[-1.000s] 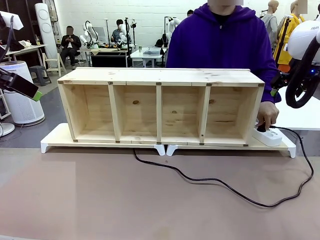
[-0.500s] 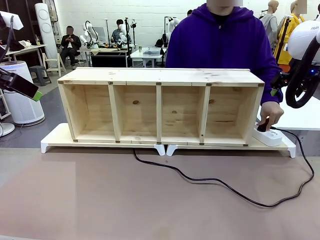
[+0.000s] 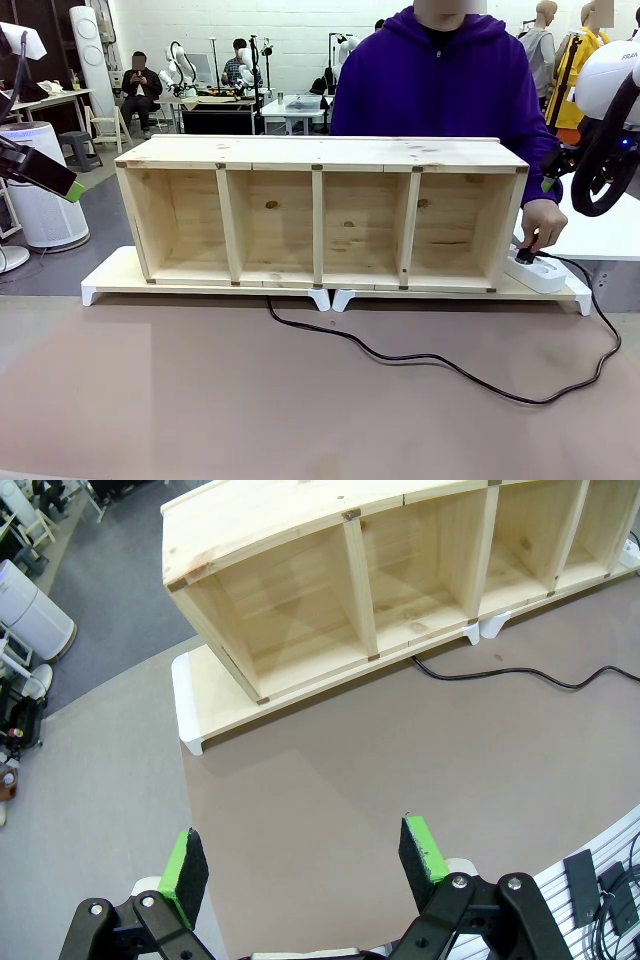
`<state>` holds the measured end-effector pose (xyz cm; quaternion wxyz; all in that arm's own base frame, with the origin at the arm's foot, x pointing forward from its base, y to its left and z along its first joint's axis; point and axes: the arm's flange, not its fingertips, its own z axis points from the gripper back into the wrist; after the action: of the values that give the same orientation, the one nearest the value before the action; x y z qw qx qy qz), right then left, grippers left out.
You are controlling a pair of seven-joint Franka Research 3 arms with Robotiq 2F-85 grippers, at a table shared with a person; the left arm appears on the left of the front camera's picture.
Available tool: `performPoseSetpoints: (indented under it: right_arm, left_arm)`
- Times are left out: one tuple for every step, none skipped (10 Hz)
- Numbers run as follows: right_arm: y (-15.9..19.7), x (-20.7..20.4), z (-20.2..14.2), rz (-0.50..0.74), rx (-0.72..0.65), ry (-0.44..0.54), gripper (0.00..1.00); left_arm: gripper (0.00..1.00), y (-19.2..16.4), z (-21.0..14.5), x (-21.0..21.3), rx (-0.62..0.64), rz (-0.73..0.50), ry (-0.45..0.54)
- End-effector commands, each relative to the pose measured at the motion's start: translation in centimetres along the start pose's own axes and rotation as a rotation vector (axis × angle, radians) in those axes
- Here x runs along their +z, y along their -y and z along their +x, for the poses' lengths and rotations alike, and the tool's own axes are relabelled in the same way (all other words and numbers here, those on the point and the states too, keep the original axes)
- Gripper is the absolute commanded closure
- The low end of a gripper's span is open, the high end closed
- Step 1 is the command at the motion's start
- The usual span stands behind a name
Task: Perform cable management.
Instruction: Release the Power Cable when the human grasps it.
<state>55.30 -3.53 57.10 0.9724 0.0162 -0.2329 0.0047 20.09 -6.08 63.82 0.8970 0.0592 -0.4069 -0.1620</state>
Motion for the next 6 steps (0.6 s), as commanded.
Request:
performPoseSetpoints:
  right_arm:
    - [0.07, -0.05, -0.04, 0.0, -0.003, -0.004, 0.02]
    - [0.07, -0.05, -0.04, 0.0, -0.003, -0.004, 0.02]
    - [0.07, -0.05, -0.04, 0.0, -0.003, -0.004, 0.02]
    - [0.07, -0.05, -0.04, 0.0, -0.003, -0.004, 0.02]
    - [0.07, -0.05, -0.04, 0.0, -0.003, -0.004, 0.02]
    - [0.07, -0.05, -0.04, 0.0, -0.003, -0.004, 0.02]
  left_arm:
    - [0.0, -0.17, 0.1, -0.11, -0.015, 0.005, 0.012]
    - [0.0, -0.17, 0.1, -0.11, -0.015, 0.005, 0.012]
    - [0.0, -0.17, 0.1, -0.11, -0.015, 0.005, 0.012]
    - [0.0, -0.17, 0.1, -0.11, -0.015, 0.005, 0.012]
    - [0.0, -0.17, 0.1, -0.11, -0.015, 0.005, 0.012]
    - [0.0, -0.17, 0.1, -0.11, -0.015, 0.005, 0.012]
